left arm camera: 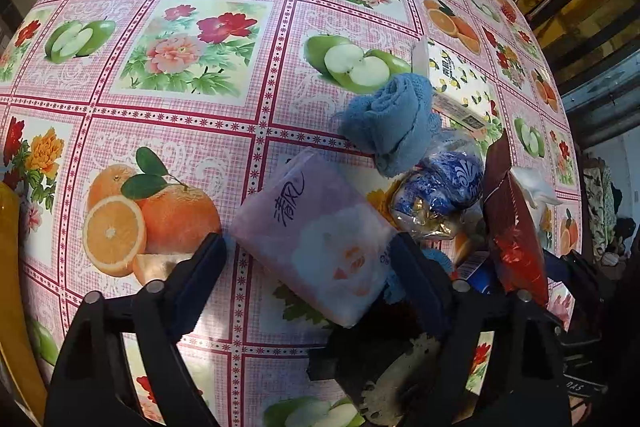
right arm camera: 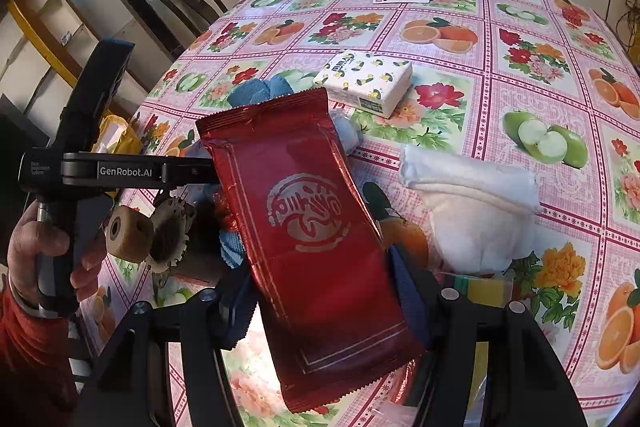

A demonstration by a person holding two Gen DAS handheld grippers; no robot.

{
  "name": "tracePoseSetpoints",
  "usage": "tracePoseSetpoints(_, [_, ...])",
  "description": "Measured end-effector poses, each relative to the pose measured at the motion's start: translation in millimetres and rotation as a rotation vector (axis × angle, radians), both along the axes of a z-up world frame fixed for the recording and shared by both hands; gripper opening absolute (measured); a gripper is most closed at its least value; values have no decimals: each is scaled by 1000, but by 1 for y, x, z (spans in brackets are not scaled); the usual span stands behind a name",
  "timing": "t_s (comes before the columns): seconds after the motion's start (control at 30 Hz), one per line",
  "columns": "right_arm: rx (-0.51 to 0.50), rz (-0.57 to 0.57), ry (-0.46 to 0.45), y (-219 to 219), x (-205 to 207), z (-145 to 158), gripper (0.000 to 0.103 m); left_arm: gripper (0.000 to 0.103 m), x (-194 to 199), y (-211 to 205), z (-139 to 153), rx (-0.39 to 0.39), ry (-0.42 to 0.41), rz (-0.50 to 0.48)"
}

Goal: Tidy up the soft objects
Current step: 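Grasp the pink tissue pack with the left tool while the right tool grasps the red foil bag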

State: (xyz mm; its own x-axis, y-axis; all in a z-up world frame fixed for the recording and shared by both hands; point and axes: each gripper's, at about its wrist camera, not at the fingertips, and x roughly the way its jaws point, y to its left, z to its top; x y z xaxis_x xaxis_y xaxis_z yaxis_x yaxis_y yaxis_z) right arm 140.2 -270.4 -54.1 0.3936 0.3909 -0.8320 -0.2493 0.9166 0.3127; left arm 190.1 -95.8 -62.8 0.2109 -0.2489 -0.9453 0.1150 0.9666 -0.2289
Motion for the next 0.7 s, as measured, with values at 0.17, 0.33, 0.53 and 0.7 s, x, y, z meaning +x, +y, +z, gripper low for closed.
tracePoseSetpoints(0.17, [60,-20,15,-4,-2,0,63,41,-4,16,4,-80,7,-11])
tracePoseSetpoints(0.33, [121,-49,14,-7,-6,4,60,28,-17,30,16,-82,-41,-3])
tracePoseSetpoints(0.53, [182,-81,26,-5,-9,7,59,25,-26,47,24,-113,-65,6])
tracePoseSetpoints(0.7, [194,-97,-3,-2,-11,24,57,25,-32,61,44,-142,-108,21])
